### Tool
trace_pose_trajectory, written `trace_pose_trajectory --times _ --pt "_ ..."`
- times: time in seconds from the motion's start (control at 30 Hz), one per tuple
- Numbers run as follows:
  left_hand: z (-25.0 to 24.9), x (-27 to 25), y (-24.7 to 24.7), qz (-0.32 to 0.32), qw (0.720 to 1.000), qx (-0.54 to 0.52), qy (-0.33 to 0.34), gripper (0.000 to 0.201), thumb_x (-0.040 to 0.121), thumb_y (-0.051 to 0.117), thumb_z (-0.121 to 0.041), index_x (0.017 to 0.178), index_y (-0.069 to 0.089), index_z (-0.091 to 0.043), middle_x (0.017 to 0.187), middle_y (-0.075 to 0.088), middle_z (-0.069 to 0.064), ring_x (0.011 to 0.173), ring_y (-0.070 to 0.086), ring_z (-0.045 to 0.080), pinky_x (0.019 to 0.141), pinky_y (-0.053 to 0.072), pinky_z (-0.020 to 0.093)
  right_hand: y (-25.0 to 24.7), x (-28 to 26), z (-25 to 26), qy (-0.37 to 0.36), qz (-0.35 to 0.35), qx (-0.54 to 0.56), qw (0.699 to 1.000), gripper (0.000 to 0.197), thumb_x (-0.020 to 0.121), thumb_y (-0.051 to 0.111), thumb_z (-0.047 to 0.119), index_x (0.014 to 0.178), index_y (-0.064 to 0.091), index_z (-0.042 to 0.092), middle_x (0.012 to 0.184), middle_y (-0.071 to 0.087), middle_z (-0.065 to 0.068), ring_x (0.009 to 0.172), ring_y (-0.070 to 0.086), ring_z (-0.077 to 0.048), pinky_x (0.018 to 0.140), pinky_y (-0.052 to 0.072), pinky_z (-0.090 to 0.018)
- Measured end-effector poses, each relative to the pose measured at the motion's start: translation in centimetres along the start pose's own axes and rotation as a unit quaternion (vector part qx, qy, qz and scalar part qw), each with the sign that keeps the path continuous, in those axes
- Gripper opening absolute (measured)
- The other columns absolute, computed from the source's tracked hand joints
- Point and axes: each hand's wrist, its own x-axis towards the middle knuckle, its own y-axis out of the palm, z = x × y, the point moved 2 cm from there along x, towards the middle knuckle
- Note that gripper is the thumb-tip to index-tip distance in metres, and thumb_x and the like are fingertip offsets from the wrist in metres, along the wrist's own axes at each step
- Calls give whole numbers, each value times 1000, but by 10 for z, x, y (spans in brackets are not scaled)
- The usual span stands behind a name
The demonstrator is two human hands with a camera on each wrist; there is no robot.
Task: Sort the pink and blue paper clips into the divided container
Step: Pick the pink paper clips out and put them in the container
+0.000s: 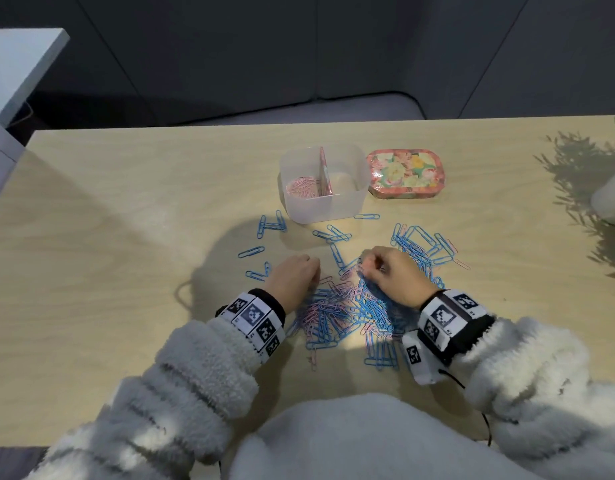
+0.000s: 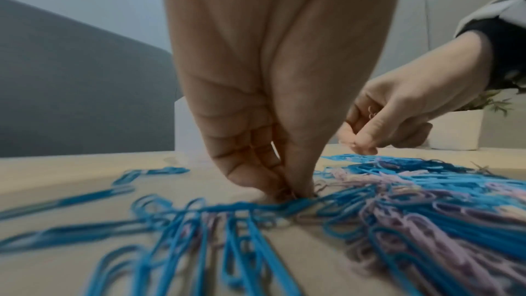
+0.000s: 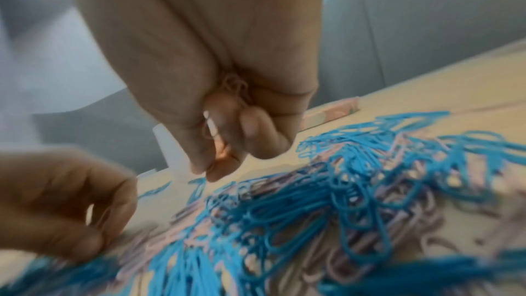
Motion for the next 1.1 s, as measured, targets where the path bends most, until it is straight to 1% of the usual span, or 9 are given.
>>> trace_pose_trajectory --times 0.1,0.2,0.33,0.43,0.57,0.63,0.83,0.97,1.1 --pt "15 -7 -6 -35 991 -113 -55 12 88 49 -7 97 57 -6 93 59 9 85 53 21 77 40 31 -8 4 -3 86 -24 237 967 18 92 43 0 87 58 7 66 50 -4 43 47 -3 39 34 -12" --pt "33 -10 -14 -62 950 -284 -114 10 90 49 -7 89 58 -13 77 60 5 67 60 9 69 46 28 -7 7 -1 164 0 366 916 28 89 33 4 70 53 7 57 42 -7 31 39 -7 31 22 -11" --pt "42 -12 -22 -76 822 -521 -218 29 89 36 3 70 53 -11 51 49 4 55 52 19 49 49 21 10 14 11 60 39 171 983 31 86 59 24 57 52 18 50 43 3 41 35 -9 45 29 -23" --pt "40 -13 -21 -39 771 -576 -270 27 89 42 -9 63 49 -12 48 40 0 55 43 19 40 34 18 23 21 27 -36 49 -57 997 7 80 66 28 78 67 21 65 57 2 64 47 -14 64 34 -27" --pt "37 -17 -20 -34 941 -302 -150 19 83 64 -27 68 58 -17 52 42 -7 48 40 6 45 28 16 33 26 40 -62 39 -181 981 16 78 64 31 92 68 24 92 69 -3 90 60 -23 69 35 -27" --pt "33 -20 -19 -25 985 -138 -103 14 76 71 -30 76 64 -18 59 50 -6 57 47 10 51 33 18 39 28 39 -51 64 -175 981 11 78 65 26 87 66 20 96 68 -4 92 61 -25 70 36 -27" --pt "48 -29 -23 -38 989 -74 -122 11 80 66 -29 85 65 -19 77 56 -2 78 56 20 64 34 26 34 38 31 -33 63 -44 997 13 83 54 9 71 52 15 72 59 -6 72 53 -23 67 39 -29" --pt "59 -35 -28 -64 985 -79 -138 11 82 63 -27 89 64 -19 60 44 -8 66 46 16 52 28 28 21 33 20 50 59 207 975 26 89 40 -2 76 47 19 54 54 -1 32 41 -5 36 30 -15" --pt "71 -38 -28 -67 980 -108 -152 15 77 69 -28 88 62 -21 58 43 -9 61 44 15 50 28 25 23 26 17 39 62 102 992 32 88 43 9 60 55 17 50 57 4 46 47 -10 52 36 -23"
